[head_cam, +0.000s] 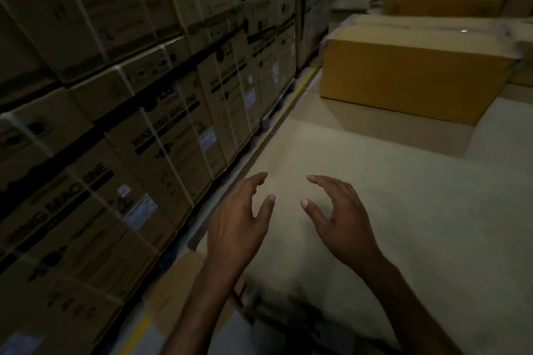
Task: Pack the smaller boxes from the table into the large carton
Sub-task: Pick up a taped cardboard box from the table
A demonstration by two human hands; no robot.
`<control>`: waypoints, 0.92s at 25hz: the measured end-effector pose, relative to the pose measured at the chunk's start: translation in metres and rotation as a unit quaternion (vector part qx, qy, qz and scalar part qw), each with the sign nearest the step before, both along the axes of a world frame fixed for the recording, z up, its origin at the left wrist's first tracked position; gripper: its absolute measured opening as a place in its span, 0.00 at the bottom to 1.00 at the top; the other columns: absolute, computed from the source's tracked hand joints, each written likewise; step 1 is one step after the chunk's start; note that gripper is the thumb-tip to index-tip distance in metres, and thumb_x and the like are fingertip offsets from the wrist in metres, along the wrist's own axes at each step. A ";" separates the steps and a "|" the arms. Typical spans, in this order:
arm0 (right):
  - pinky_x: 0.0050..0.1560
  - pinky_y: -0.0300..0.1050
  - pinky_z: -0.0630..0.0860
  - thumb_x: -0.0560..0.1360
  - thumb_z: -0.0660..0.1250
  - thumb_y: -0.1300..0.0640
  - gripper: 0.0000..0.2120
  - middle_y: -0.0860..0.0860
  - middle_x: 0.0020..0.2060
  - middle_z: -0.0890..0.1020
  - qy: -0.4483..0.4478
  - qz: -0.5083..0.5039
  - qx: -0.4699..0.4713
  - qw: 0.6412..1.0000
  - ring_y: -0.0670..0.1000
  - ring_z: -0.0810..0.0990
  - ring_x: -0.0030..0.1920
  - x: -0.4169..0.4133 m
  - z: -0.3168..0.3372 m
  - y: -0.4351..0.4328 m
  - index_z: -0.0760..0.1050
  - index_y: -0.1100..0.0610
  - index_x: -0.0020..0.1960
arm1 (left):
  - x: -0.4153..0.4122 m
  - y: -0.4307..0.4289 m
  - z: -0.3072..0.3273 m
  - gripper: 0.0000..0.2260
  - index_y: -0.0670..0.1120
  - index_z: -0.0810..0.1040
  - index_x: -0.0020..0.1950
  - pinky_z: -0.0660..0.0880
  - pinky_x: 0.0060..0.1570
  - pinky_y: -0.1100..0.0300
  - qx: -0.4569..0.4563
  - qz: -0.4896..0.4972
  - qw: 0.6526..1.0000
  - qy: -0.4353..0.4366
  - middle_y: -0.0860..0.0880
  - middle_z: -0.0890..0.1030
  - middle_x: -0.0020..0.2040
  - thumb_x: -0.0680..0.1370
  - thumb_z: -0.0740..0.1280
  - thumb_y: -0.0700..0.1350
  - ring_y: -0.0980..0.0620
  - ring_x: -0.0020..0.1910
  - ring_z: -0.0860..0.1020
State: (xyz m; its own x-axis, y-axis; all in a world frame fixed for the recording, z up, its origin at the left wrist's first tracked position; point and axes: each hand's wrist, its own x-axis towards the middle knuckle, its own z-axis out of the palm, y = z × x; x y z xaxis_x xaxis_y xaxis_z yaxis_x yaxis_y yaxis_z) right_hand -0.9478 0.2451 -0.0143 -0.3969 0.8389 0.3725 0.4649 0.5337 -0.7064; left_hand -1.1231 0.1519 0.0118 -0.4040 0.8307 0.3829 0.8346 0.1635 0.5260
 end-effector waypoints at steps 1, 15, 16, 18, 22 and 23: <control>0.68 0.48 0.72 0.80 0.68 0.47 0.20 0.42 0.68 0.76 -0.006 -0.012 0.002 1.000 0.44 0.70 0.69 -0.011 0.001 0.014 0.73 0.45 0.72 | -0.013 0.018 0.002 0.19 0.59 0.71 0.73 0.71 0.48 0.64 0.000 -0.014 1.000 0.004 0.62 0.77 0.66 0.81 0.66 0.56 0.63 0.60 0.77; 0.64 0.32 0.63 0.80 0.68 0.47 0.21 0.42 0.68 0.76 -0.034 -0.312 -0.062 0.948 0.43 0.69 0.69 -0.179 -0.015 0.127 0.73 0.46 0.72 | -0.178 0.275 -0.041 0.18 0.51 0.72 0.74 0.68 0.58 0.62 -0.026 -0.344 0.938 0.026 0.52 0.76 0.70 0.83 0.64 0.49 0.53 0.66 0.74; 0.65 0.34 0.65 0.80 0.68 0.48 0.21 0.42 0.68 0.76 -0.032 -0.328 -0.065 0.942 0.43 0.70 0.69 -0.189 -0.015 0.130 0.73 0.46 0.72 | -0.185 0.282 -0.045 0.18 0.51 0.72 0.74 0.67 0.59 0.63 -0.029 -0.359 0.933 0.018 0.52 0.76 0.70 0.83 0.63 0.48 0.53 0.67 0.74; 0.66 0.38 0.68 0.80 0.69 0.48 0.21 0.42 0.68 0.76 -0.022 -0.348 -0.071 0.934 0.44 0.70 0.69 -0.208 -0.013 0.134 0.73 0.46 0.72 | -0.200 0.291 -0.048 0.18 0.50 0.72 0.74 0.67 0.60 0.63 -0.032 -0.378 0.925 -0.002 0.52 0.76 0.70 0.84 0.63 0.47 0.53 0.67 0.73; 0.67 0.41 0.70 0.80 0.68 0.47 0.22 0.42 0.68 0.75 0.005 -0.363 -0.066 0.929 0.44 0.70 0.69 -0.230 -0.011 0.140 0.72 0.45 0.73 | -0.220 0.309 -0.045 0.17 0.50 0.73 0.73 0.72 0.60 0.60 -0.016 -0.419 0.907 -0.027 0.52 0.76 0.70 0.84 0.62 0.45 0.52 0.65 0.76; 0.67 0.42 0.70 0.80 0.68 0.47 0.22 0.41 0.68 0.75 0.008 -0.367 -0.065 0.928 0.44 0.70 0.69 -0.231 -0.010 0.141 0.71 0.45 0.73 | -0.222 0.311 -0.044 0.16 0.50 0.73 0.73 0.72 0.60 0.60 -0.015 -0.426 0.904 -0.043 0.52 0.77 0.70 0.84 0.62 0.44 0.52 0.65 0.76</control>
State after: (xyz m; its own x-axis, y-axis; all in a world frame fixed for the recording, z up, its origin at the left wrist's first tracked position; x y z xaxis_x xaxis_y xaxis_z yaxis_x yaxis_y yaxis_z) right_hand -1.1785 0.3862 -0.0244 0.3036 0.9195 0.2495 0.6577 -0.0128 -0.7531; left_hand -1.3453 0.4633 -0.0319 0.3591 0.8641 0.3526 0.6205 -0.5033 0.6015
